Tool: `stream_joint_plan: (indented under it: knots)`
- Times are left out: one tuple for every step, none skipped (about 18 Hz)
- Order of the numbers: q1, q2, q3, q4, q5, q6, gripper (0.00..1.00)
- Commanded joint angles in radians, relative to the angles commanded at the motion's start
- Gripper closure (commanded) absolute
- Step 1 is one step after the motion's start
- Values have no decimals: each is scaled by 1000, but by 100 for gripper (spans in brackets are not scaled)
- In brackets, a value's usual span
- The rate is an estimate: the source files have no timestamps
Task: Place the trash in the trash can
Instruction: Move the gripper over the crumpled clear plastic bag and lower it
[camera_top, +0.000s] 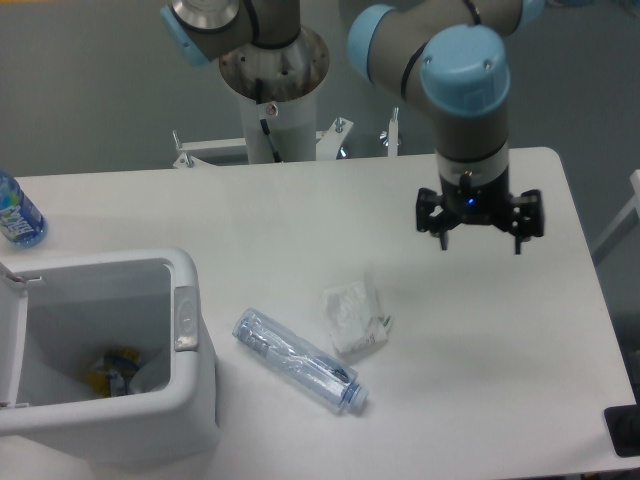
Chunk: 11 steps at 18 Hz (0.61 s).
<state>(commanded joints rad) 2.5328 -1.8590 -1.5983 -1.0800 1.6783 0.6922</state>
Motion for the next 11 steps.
stream_joint_plan:
  knots:
    - [-17, -14, -12, 2, -18, -34, 0]
    - [-37, -23, -28, 2, -32, -66, 0]
    - [-51, -32, -47, 3, -41, -88, 0]
    - [-60, -44, -64, 3, -48, -95, 0]
    - [-74, -55, -90, 15, -48, -97, 0]
    - [-78, -61, -104, 43, -48, -89, 0]
    - [-86, -65, -118, 69, -49, -85, 0]
    - [-100, -77, -136, 86, -40, -63, 0]
    - [-106, -94, -143, 98, -39, -19, 0]
    - [-109, -103, -147, 103, -39, 4, 0]
    - [-114, -114, -150, 101, -39, 13, 0]
